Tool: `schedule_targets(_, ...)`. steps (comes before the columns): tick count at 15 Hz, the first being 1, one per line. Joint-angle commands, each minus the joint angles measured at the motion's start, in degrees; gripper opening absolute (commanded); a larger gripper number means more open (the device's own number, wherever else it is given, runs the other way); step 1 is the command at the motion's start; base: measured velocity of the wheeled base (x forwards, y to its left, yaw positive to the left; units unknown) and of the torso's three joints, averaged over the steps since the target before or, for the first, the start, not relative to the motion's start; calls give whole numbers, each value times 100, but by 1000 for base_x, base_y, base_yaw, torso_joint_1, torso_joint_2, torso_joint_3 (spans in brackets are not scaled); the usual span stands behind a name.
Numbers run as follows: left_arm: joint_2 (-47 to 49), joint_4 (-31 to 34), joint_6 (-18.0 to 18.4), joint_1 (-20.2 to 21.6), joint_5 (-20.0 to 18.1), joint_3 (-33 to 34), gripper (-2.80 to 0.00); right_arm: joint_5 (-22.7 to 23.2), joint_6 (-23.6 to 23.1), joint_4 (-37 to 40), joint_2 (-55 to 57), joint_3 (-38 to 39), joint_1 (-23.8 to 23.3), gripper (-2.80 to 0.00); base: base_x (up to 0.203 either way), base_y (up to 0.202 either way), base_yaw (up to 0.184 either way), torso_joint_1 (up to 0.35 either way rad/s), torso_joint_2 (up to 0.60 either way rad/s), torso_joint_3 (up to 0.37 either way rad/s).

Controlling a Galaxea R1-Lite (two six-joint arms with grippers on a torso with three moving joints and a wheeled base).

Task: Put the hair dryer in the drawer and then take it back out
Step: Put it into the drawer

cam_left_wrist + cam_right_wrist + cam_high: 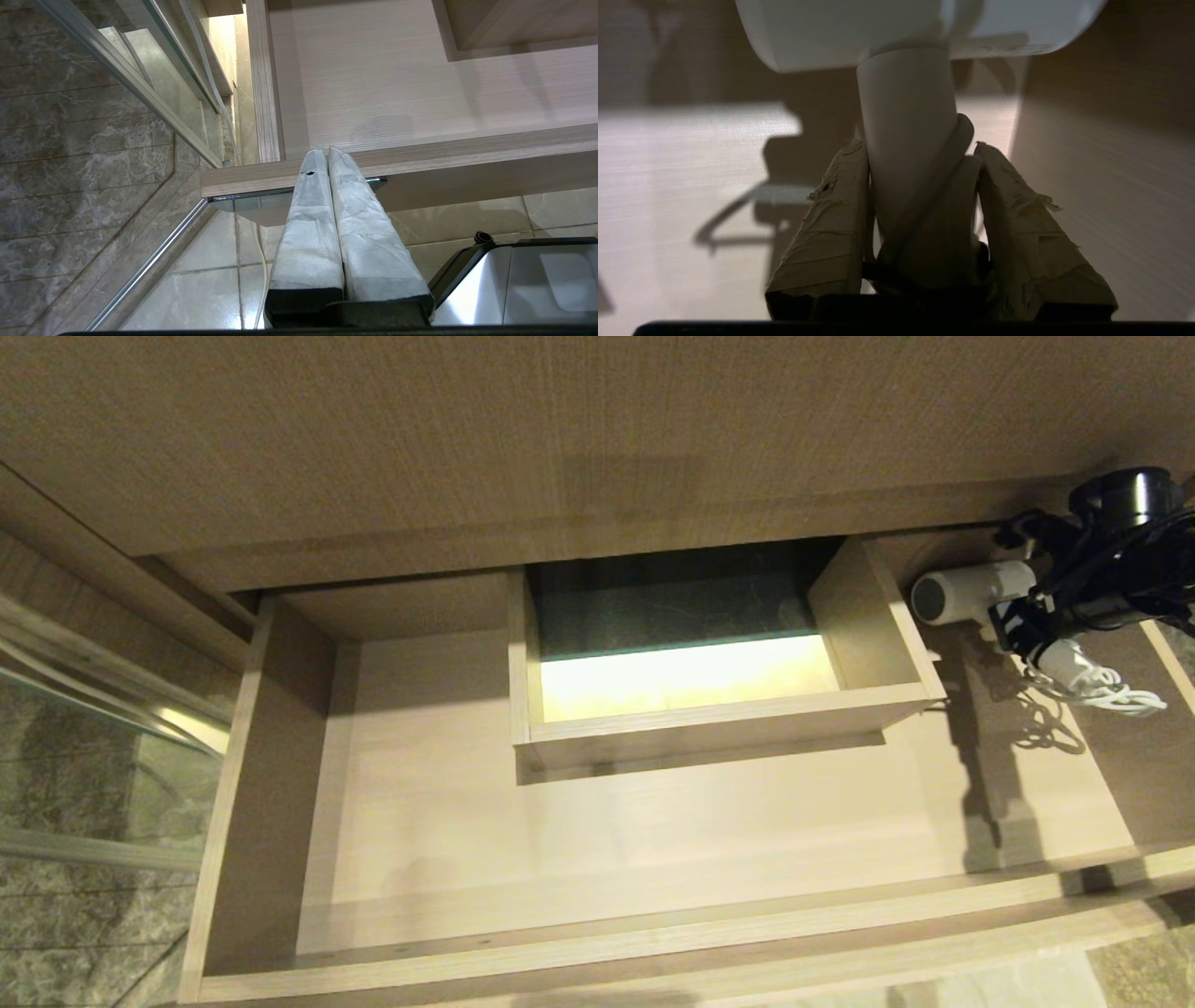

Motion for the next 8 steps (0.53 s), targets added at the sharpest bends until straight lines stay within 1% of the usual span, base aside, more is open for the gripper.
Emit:
schedule_targets(1,9,-2,-2,-4,0,1,-280,-13,-85,-98,-15,293,14,-280,0,0,0,0,0,0)
schedule_targets(2,0,-2,-2,-4,0,1,-280,-13,-155,-99,-61,408,15,-60,0,0,0,0,0,0)
schedule_targets(3,9,-2,-2,-4,0,1,-280,-16,-211,-117,-117,501,19,0,0,0,0,0,0,0)
schedule_targets(6,1,-1,-2,-4,0,1,-280,-16,-228,-103,-382,553,32,0,0,0,0,0,0,0)
schedule_targets(8,9,0,-2,-4,0,1,-280,-14,-323,-76,-769,583,27,0,0,0,0,0,0,0)
